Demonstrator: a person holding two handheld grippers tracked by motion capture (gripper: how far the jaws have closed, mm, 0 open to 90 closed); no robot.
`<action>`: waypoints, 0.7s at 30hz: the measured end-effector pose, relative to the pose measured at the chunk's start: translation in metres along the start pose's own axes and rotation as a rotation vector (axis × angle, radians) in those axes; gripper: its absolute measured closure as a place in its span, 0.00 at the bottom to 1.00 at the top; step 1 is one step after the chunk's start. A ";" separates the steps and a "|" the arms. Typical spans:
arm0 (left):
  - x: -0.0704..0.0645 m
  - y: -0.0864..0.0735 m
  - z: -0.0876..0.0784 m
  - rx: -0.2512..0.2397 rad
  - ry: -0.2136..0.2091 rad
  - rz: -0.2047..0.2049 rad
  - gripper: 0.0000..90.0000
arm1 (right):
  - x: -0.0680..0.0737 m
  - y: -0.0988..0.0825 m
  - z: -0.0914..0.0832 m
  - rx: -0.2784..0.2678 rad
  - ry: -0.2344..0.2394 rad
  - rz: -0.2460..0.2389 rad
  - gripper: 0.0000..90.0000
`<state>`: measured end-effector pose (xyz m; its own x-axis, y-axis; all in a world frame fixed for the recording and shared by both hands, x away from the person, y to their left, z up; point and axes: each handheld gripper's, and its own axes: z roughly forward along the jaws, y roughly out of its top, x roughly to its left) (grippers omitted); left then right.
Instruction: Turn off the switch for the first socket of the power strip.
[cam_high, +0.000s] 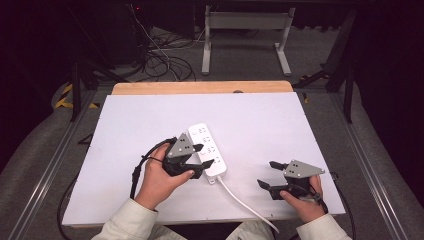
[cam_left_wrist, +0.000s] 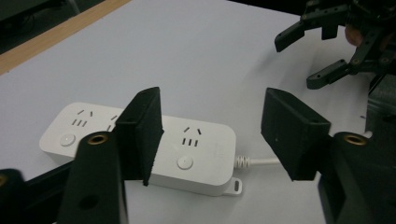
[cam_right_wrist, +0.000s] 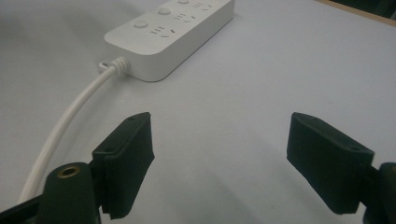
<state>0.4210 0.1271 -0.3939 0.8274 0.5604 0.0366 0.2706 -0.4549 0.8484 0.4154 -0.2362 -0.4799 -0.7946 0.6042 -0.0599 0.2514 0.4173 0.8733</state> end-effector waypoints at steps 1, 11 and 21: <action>0.001 0.000 -0.002 -0.009 -0.001 -0.005 0.39 | 0.000 0.000 0.000 0.000 0.001 0.000 0.25; 0.002 -0.010 -0.023 -0.063 0.051 0.000 0.26 | 0.000 0.000 -0.001 -0.004 -0.002 -0.002 0.25; 0.013 -0.037 -0.051 -0.130 0.065 -0.039 0.24 | 0.001 0.001 -0.001 -0.002 0.000 -0.003 0.25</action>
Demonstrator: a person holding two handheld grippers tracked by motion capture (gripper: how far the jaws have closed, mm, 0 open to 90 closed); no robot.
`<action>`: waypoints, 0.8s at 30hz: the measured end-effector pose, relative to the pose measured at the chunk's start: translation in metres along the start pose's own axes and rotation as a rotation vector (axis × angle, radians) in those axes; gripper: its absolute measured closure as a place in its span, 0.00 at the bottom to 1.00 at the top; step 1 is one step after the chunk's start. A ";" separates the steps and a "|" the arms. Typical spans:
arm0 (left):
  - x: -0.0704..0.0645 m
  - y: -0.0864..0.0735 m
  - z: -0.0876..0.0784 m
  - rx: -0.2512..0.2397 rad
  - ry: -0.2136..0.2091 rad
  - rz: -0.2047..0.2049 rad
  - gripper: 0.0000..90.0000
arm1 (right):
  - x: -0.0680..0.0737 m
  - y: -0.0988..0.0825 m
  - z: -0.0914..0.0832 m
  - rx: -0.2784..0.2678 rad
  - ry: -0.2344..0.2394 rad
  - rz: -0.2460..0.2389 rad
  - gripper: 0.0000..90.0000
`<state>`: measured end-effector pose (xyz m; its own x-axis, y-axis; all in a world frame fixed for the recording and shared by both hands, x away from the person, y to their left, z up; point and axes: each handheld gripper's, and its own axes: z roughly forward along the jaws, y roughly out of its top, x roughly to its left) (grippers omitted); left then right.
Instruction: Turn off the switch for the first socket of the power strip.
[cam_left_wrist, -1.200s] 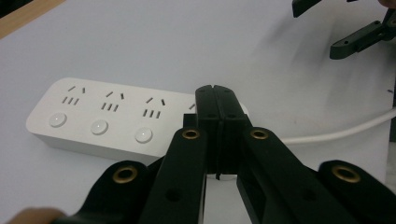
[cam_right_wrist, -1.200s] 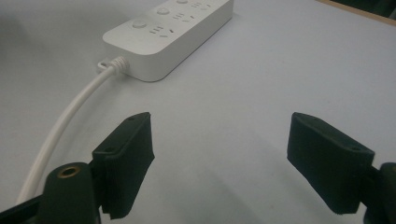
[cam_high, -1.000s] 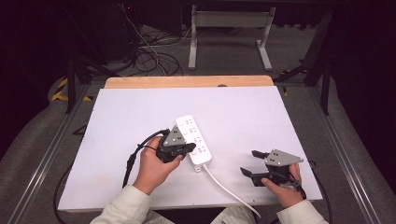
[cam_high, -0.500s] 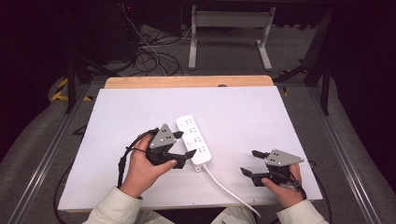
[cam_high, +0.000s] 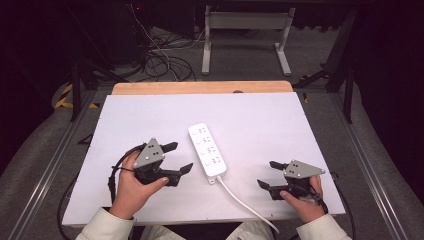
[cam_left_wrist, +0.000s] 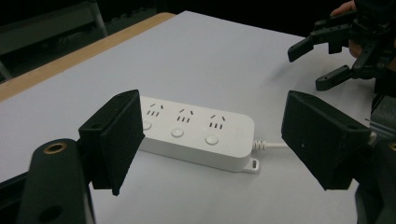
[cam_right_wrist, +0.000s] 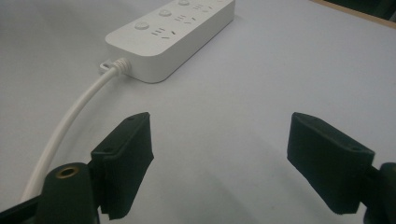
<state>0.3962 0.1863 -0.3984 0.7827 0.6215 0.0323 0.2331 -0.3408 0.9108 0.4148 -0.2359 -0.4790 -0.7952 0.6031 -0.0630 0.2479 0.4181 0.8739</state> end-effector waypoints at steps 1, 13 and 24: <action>0.001 -0.003 -0.003 -0.008 0.003 -0.001 0.24 | 0.000 0.000 0.000 0.000 -0.001 0.000 0.25; 0.013 -0.035 -0.025 -0.049 0.001 -0.014 0.20 | 0.000 0.000 0.000 0.004 0.006 -0.009 0.21; 0.021 -0.062 -0.035 -0.057 0.036 -0.014 0.18 | 0.001 -0.001 -0.001 0.008 0.020 -0.028 0.17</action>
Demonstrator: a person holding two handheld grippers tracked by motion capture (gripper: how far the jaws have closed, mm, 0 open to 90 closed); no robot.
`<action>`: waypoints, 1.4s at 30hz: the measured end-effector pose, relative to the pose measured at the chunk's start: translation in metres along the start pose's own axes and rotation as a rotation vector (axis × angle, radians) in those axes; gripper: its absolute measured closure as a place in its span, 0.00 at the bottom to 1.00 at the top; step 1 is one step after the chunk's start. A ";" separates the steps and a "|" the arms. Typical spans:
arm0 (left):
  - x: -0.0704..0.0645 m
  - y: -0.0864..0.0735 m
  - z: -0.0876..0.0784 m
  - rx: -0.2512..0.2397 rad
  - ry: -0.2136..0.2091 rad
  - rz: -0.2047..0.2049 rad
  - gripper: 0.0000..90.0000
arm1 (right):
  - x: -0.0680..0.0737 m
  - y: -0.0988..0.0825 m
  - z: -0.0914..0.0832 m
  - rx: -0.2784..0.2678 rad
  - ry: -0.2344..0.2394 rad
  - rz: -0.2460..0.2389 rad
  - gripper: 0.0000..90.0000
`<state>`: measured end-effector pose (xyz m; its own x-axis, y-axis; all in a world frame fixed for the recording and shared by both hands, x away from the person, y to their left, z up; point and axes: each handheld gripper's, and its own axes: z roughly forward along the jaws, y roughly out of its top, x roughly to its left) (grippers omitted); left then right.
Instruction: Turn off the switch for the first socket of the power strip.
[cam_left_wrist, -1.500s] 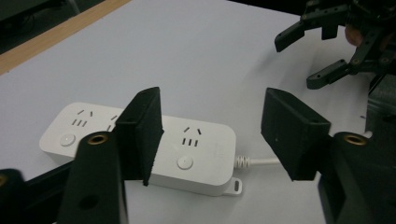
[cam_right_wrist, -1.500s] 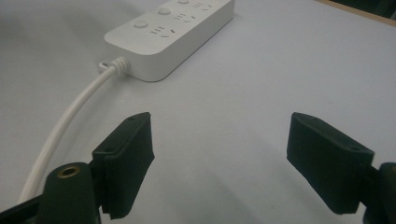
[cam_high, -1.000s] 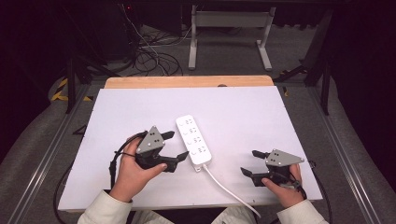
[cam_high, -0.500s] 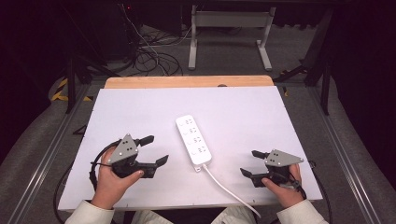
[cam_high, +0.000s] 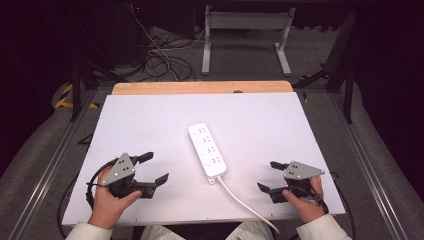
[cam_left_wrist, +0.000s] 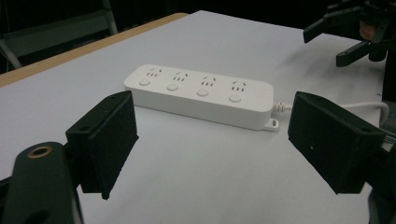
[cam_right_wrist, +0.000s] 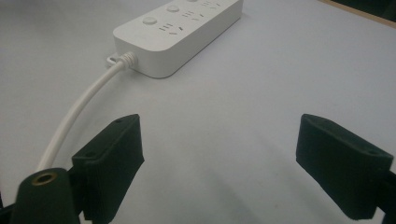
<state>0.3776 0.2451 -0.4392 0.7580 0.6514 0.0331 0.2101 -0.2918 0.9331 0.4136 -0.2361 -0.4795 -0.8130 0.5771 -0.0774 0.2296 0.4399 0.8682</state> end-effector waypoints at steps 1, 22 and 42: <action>0.001 -0.003 -0.001 -0.001 0.004 -0.001 0.18 | 0.000 0.000 0.000 0.000 0.001 0.000 0.17; 0.010 -0.050 -0.010 0.026 0.074 -0.004 0.15 | -0.001 -0.001 0.001 0.008 0.004 -0.001 0.16; 0.013 -0.050 -0.014 0.024 0.091 -0.031 0.14 | -0.001 -0.001 0.001 0.012 0.001 0.003 0.16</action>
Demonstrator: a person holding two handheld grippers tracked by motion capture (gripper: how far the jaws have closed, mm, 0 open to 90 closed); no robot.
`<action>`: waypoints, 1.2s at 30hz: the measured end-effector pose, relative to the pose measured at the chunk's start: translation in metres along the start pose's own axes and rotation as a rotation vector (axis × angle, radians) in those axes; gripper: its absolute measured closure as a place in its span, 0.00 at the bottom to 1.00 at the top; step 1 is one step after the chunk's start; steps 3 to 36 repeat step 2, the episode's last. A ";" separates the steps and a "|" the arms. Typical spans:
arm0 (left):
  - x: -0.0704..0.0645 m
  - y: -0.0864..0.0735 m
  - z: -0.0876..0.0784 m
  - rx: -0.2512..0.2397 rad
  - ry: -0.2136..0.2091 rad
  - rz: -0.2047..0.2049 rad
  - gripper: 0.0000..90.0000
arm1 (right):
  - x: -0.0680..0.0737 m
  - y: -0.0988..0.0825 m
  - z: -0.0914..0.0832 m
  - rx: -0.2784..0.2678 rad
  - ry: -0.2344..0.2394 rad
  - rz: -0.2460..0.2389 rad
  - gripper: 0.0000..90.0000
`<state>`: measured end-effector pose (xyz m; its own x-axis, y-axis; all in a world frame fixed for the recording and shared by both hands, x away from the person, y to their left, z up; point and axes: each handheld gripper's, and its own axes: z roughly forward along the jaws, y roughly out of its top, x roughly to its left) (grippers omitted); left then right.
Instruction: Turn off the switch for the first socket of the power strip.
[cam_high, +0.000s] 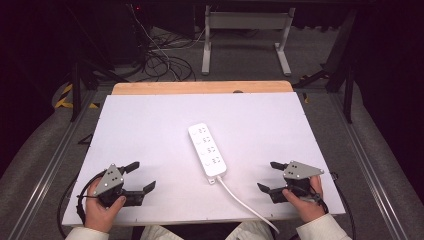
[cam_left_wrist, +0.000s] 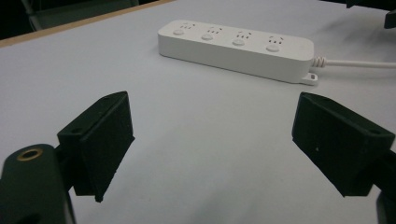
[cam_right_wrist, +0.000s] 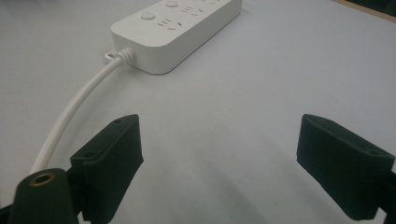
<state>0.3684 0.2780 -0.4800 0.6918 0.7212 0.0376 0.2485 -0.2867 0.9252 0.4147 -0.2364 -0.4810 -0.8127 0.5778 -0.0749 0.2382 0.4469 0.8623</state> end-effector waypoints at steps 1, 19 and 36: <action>0.000 0.000 0.000 0.000 0.003 0.004 0.14 | 0.000 0.000 0.000 -0.001 -0.001 0.000 0.16; 0.000 0.000 0.000 0.004 0.004 0.004 0.14 | 0.000 0.000 0.000 -0.001 0.000 0.000 0.16; 0.000 0.000 0.000 0.004 0.004 0.004 0.14 | 0.000 0.000 0.000 -0.001 0.000 0.000 0.16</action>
